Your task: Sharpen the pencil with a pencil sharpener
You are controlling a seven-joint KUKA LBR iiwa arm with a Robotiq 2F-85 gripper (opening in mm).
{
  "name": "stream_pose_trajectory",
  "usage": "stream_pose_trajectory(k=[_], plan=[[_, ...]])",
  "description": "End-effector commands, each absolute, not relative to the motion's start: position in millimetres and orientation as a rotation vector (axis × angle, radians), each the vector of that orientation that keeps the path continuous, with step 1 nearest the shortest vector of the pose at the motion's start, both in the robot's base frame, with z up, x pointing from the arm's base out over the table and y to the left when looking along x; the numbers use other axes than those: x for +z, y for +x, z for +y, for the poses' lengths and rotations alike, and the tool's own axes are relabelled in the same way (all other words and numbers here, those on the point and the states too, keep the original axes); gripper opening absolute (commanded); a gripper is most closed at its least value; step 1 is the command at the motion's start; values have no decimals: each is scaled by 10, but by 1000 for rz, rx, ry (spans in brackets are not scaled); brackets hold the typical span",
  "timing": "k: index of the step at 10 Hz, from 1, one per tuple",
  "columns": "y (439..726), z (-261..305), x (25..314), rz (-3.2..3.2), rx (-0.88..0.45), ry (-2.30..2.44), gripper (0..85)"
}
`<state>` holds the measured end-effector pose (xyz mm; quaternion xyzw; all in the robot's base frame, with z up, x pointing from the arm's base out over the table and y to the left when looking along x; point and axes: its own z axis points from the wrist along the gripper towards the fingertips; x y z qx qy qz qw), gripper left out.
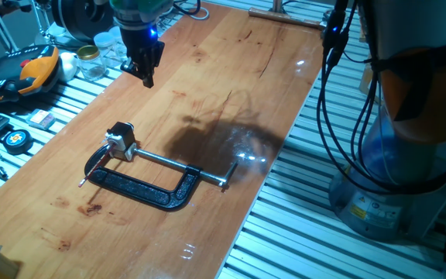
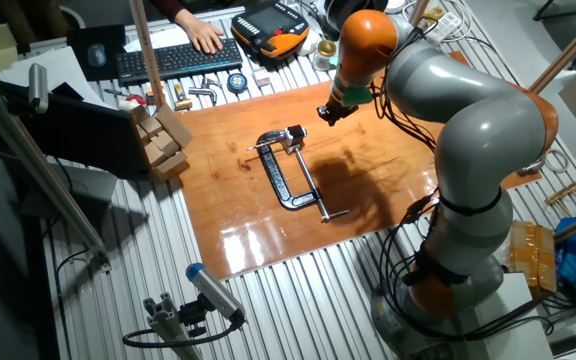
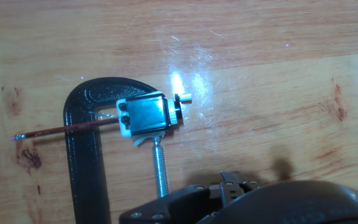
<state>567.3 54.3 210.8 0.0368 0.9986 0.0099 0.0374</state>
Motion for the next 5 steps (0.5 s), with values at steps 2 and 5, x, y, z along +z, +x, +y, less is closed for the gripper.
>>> stream_pose_trajectory(k=[2, 5], plan=[[5672, 542, 2110, 3066, 30, 108, 0], [5676, 548, 2114, 3065, 34, 97, 0]])
